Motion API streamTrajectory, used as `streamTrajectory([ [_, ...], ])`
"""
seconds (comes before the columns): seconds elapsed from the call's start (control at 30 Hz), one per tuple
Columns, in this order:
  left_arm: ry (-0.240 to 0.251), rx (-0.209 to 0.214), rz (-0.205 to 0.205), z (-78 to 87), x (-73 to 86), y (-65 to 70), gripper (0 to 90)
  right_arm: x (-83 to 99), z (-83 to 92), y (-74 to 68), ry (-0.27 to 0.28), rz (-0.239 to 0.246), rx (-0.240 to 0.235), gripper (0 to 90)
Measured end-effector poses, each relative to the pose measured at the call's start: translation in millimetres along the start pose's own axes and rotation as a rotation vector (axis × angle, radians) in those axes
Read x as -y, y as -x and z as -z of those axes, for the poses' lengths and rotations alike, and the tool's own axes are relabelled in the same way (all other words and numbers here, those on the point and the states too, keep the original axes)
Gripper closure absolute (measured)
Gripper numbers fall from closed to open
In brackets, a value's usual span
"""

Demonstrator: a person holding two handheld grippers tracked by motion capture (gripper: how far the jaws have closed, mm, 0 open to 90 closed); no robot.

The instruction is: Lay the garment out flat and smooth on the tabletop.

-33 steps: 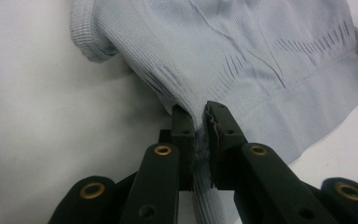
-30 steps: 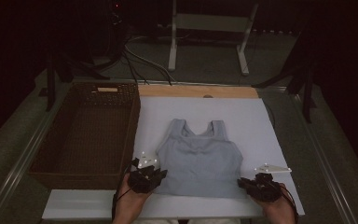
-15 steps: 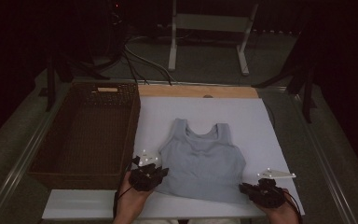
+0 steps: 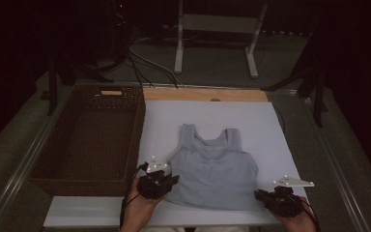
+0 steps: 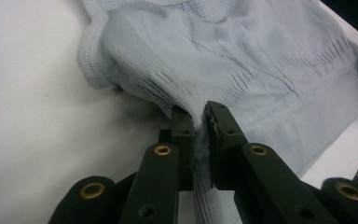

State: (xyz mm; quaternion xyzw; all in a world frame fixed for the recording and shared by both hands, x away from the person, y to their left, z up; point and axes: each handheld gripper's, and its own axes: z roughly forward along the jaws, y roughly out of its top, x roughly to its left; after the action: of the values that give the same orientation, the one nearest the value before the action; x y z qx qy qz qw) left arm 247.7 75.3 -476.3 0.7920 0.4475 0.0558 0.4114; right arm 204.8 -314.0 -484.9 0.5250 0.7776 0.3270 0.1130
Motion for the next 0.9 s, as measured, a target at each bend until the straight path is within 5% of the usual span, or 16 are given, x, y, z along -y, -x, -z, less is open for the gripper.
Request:
streamTrajectory([
  [0.4,-0.009,0.03,-0.012,-6.8,1.2,7.8,84.0,0.2,0.9,10.5,0.021,-0.006,0.043,81.7],
  [0.7,-0.025,0.069,-0.069,-6.9,4.8,19.3,83.2,5.5,12.1,13.4,0.039,-0.026,0.051,81.1],
  [0.9,-0.007,0.095,-0.059,-6.3,6.1,15.9,60.0,6.6,10.2,18.1,0.047,-0.04,0.065,69.7],
])
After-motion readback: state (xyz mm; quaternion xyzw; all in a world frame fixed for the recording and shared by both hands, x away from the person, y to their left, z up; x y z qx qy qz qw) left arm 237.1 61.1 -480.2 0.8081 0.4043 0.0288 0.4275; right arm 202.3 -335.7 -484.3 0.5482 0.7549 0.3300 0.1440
